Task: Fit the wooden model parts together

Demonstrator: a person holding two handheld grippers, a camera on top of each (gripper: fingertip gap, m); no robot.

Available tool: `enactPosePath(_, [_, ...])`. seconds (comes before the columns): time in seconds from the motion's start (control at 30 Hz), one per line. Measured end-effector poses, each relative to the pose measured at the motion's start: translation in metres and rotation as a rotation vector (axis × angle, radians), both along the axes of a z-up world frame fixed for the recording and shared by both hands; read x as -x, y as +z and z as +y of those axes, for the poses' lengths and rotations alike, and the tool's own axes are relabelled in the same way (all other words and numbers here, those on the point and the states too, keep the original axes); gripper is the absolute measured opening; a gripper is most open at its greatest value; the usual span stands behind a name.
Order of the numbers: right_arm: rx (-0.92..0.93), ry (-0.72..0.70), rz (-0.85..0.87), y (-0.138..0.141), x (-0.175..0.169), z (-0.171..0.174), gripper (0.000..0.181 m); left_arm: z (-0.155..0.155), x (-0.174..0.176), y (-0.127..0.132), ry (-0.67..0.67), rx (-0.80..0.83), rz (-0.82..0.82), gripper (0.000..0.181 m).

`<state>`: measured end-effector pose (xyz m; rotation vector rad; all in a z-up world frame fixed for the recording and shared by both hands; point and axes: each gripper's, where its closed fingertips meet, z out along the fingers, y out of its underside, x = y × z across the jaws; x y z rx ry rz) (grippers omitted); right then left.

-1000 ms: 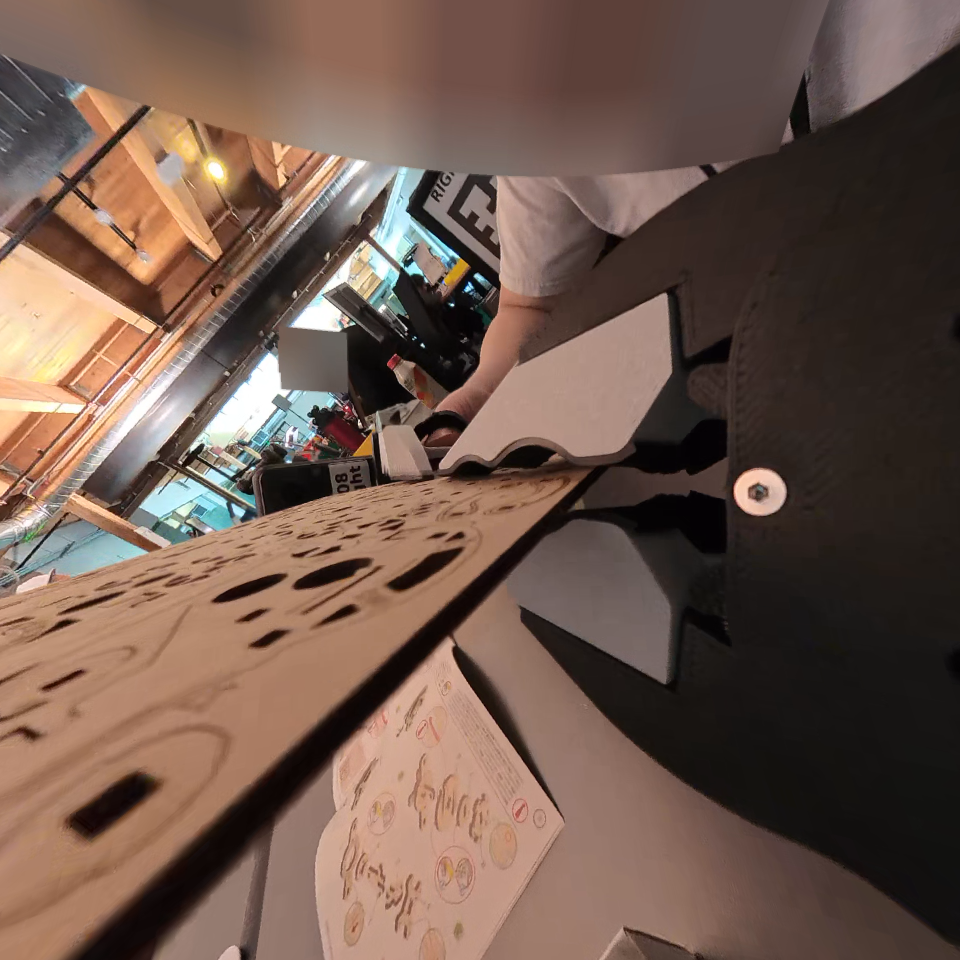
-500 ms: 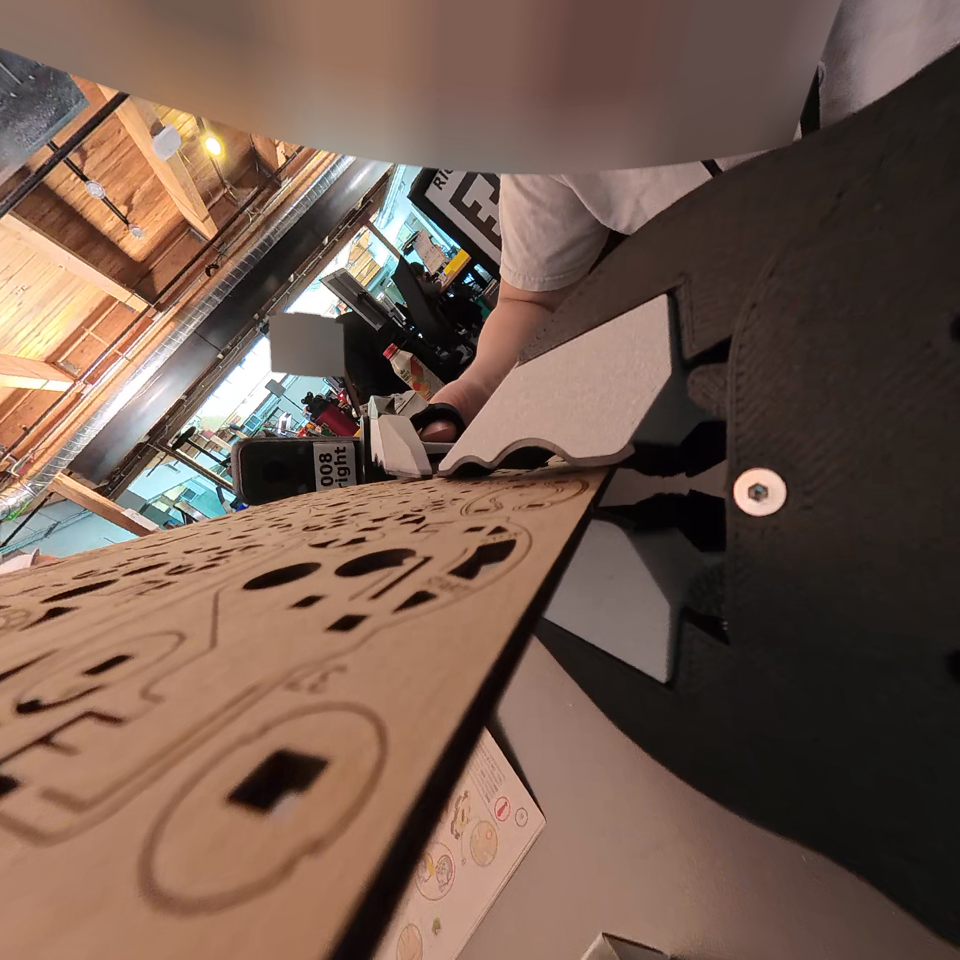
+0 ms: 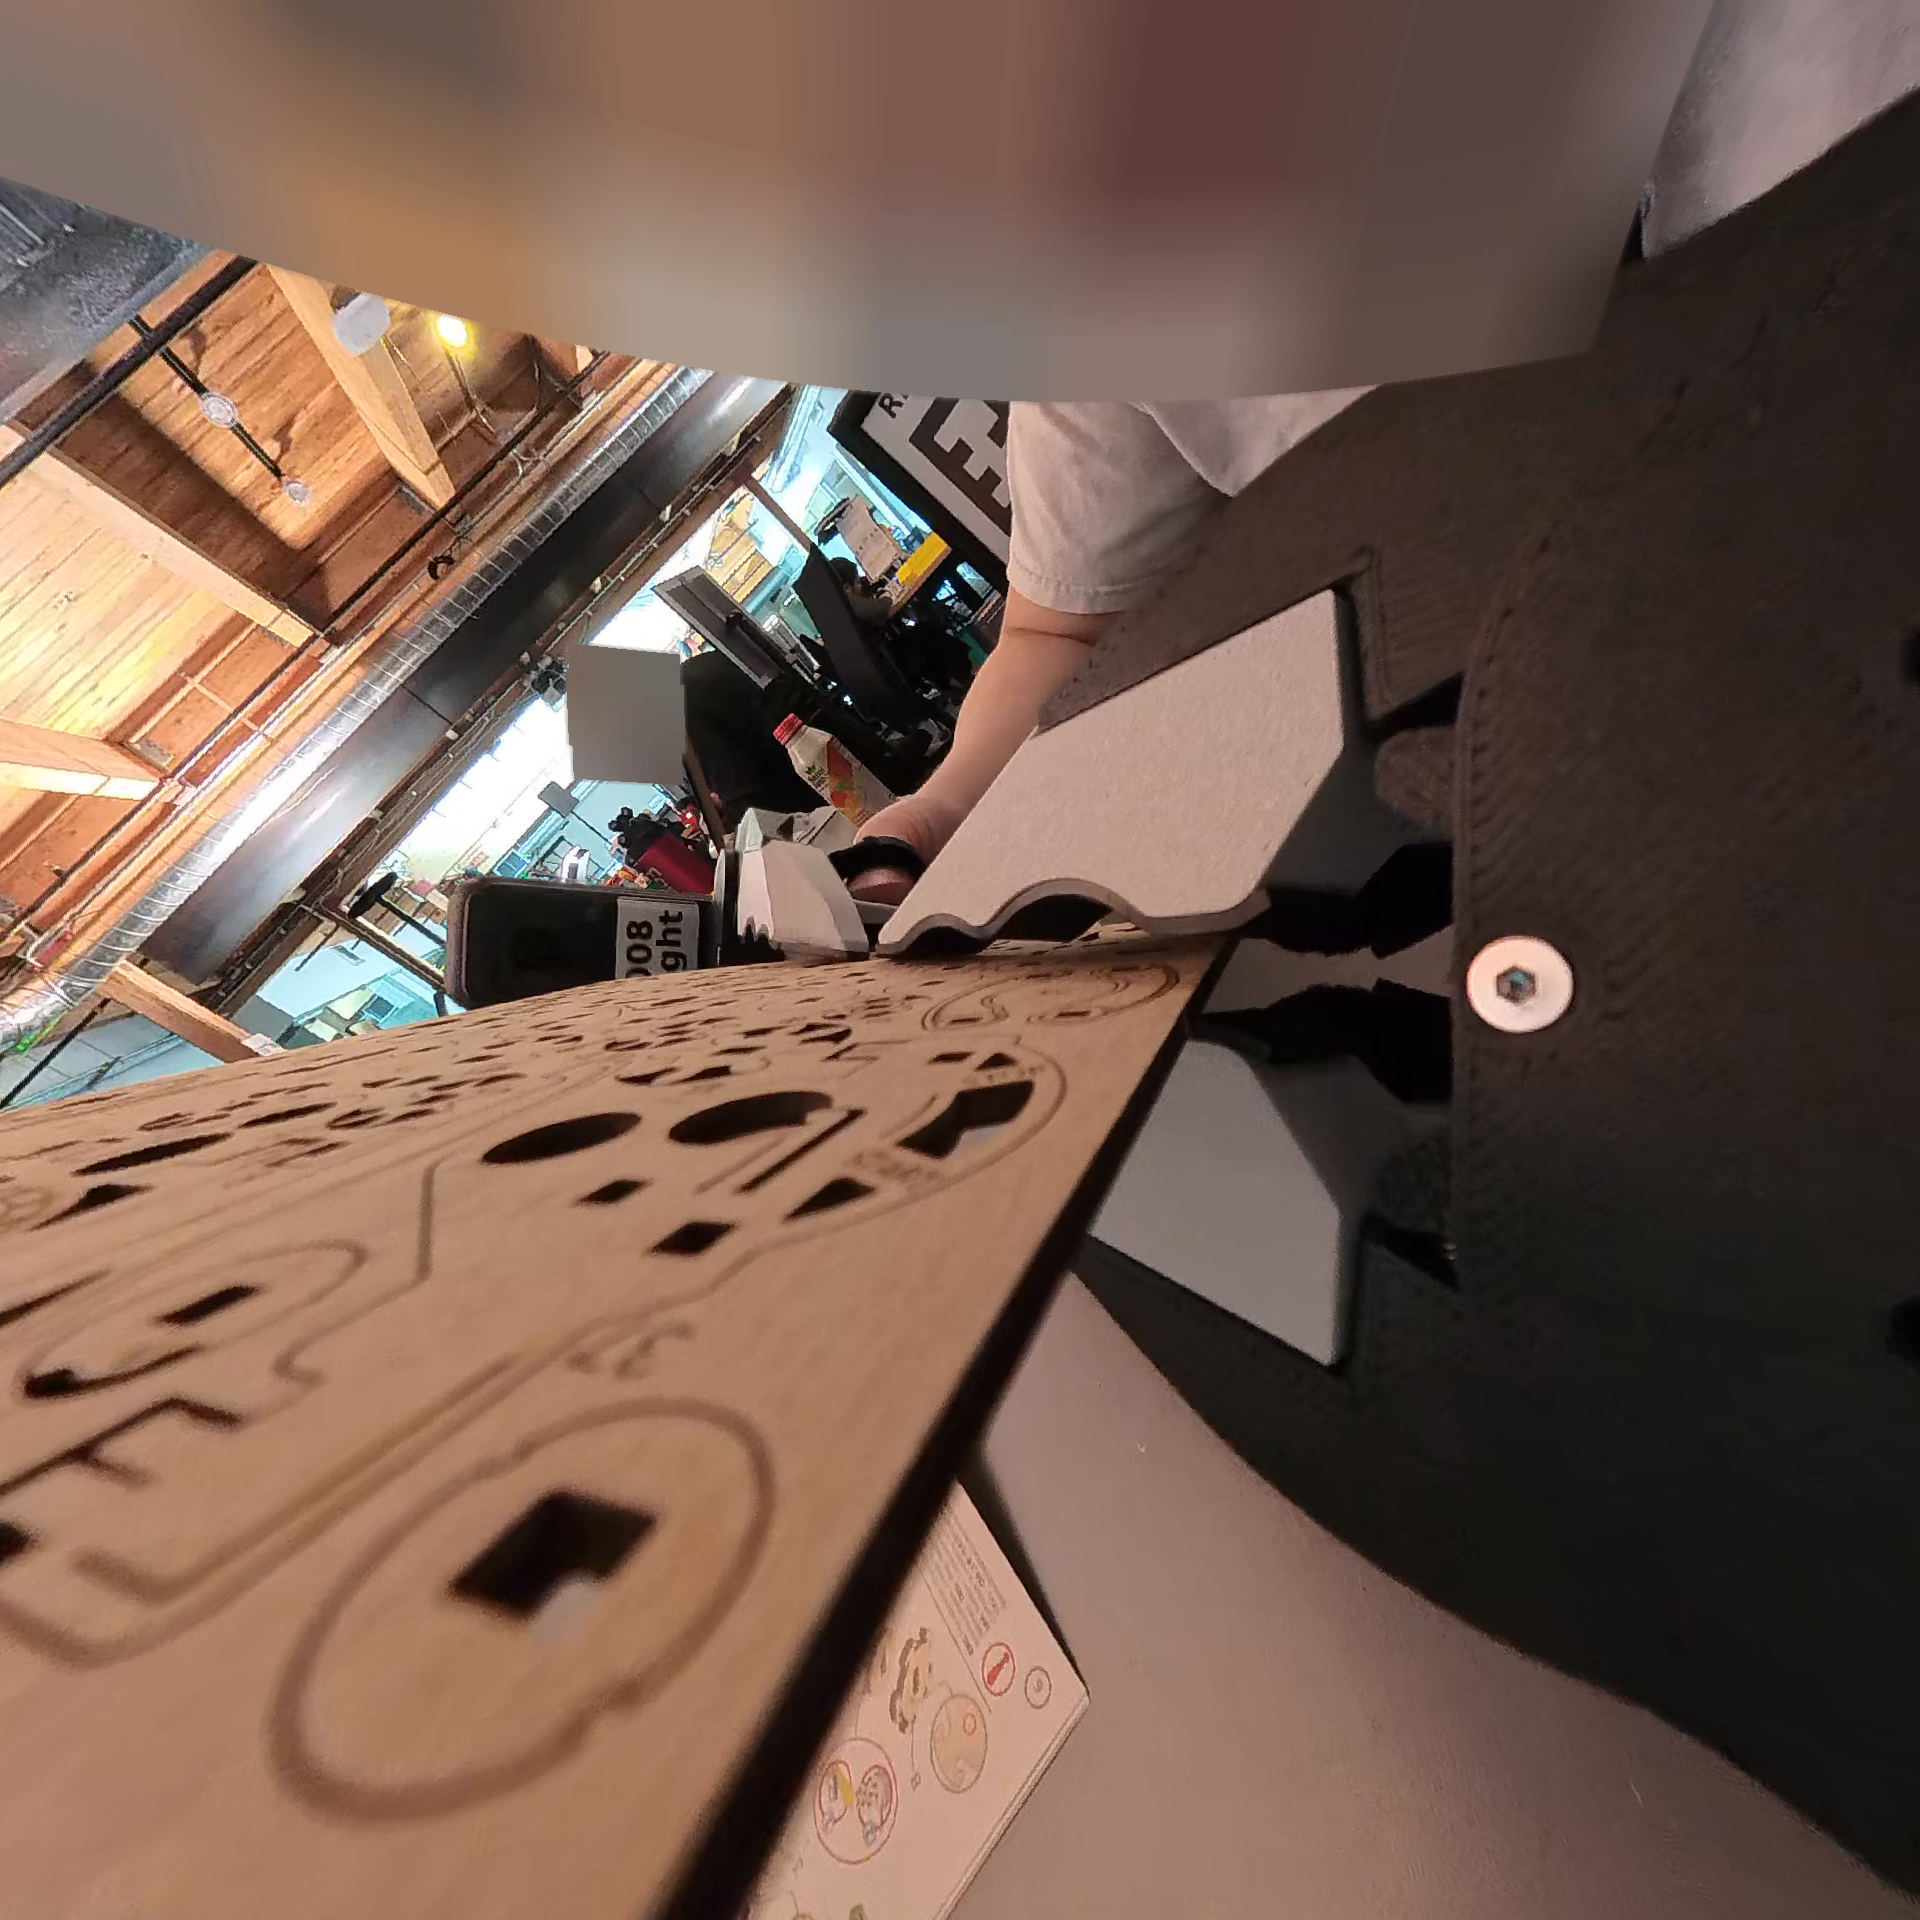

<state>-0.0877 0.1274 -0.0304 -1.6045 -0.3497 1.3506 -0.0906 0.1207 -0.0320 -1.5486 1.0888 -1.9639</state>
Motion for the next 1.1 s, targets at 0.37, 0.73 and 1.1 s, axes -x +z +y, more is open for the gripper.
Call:
enactPosePath(0.37, [-0.081,-0.038,-0.118,-0.003,0.0004,0.0022,0.007,0.002,0.0006,-0.0011,0.034,0.031,0.033,0.0])
enactPosePath(0.73, [-0.093,-0.011,-0.132,0.0008,0.0005,-0.0025,0.006,-0.0019,0.0006,0.003,0.013,0.005,0.01,0.0])
enactPosePath(1.1, [-0.084,0.005,-0.103,0.0045,0.0021,-0.0049,0.003,-0.0046,0.0005,0.0065,-0.02,0.041,-0.031,0.006])
